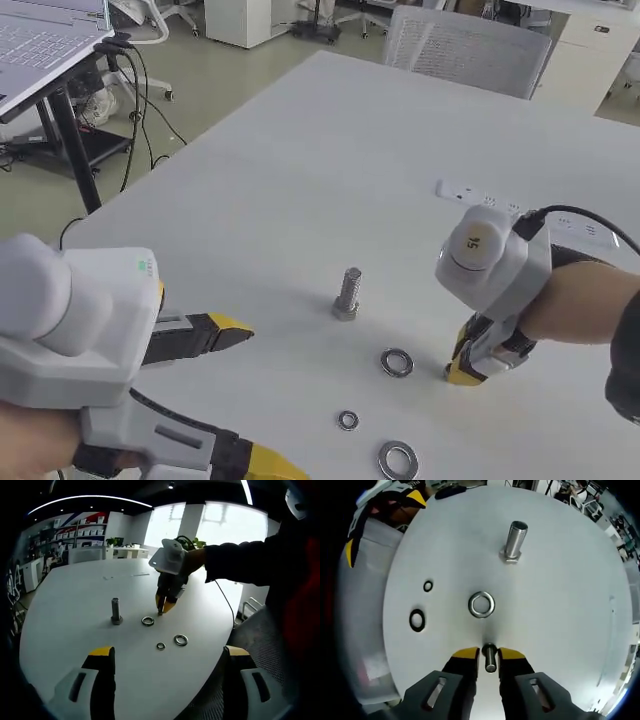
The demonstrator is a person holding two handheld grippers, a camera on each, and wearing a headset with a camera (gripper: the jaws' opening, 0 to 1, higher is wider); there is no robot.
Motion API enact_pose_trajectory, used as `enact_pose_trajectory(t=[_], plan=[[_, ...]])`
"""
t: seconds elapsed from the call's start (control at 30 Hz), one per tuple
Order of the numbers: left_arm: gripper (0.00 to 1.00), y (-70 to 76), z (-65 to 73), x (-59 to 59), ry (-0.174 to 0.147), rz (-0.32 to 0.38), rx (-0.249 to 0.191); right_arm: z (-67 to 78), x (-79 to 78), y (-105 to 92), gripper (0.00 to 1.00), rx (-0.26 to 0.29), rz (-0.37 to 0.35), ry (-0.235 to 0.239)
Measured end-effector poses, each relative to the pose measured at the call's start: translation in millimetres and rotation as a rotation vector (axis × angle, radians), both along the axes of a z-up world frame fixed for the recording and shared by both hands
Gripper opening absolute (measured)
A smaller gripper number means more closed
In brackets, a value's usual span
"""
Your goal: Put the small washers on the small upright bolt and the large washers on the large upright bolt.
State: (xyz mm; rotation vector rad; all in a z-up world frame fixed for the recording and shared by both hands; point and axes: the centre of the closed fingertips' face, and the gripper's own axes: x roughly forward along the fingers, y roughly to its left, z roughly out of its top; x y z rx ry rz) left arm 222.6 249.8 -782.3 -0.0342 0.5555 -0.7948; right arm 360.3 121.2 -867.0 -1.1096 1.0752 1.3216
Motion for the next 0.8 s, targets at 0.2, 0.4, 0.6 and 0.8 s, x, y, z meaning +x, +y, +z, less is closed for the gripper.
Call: enact_pose_trajectory(t=[0.2, 0.4, 0.6, 0.8], plan=[[0.89, -0.1, -1.0, -1.4, 0.001, -0.003, 0.003, 1.5, 0.1, -2.7, 0.2, 0.008, -0.006, -0.004], [0.89, -0.7, -2.0, -2.8, 0.003, -0.008, 0.008, 7.8, -2.6, -6.0, 0.23, 0.036, -0.028, -0.011], [0.89, 0.0, -1.8, -3.1, 0.003, -0.008, 0.008, 11.7, -6.5, -12.1, 0.24, 0.056, -0.049, -0.015], [0.89, 0.8, -1.3, -2.1, 0.003, -0.007, 0.01, 17.6, -6.8, -16.9, 0.24, 0.074, -0.073, -0.02]])
